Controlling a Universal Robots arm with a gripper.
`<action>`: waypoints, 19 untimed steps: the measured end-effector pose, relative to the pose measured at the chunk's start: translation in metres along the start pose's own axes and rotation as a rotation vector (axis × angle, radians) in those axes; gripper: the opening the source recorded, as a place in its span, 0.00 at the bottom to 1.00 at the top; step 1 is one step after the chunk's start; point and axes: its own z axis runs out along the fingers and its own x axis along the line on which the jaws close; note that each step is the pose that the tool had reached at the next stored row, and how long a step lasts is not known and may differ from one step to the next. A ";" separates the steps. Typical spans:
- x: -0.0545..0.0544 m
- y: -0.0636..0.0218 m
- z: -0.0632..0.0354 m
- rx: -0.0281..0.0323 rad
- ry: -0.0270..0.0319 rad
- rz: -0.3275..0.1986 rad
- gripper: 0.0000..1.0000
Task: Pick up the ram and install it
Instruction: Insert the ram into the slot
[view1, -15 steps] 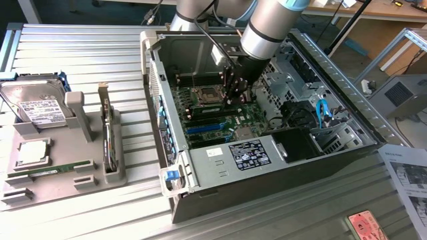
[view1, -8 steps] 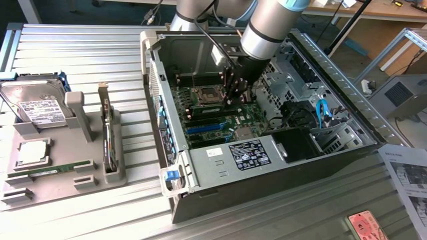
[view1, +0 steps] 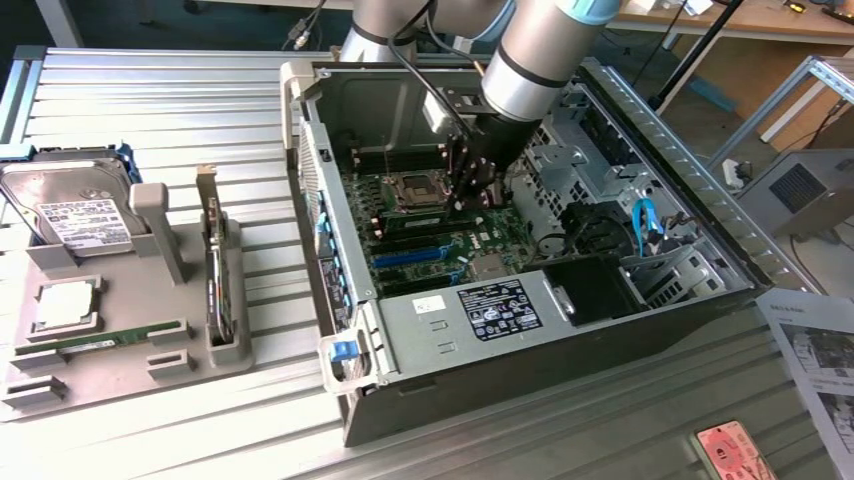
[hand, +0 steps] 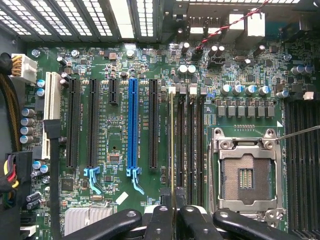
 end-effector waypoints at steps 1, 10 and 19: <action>0.000 0.0000 0.0000 0.0000 0.0001 0.000 0.12; 0.000 0.0000 0.0000 0.0001 -0.0008 0.008 0.12; 0.000 0.0000 0.0002 0.0003 -0.0017 0.015 0.12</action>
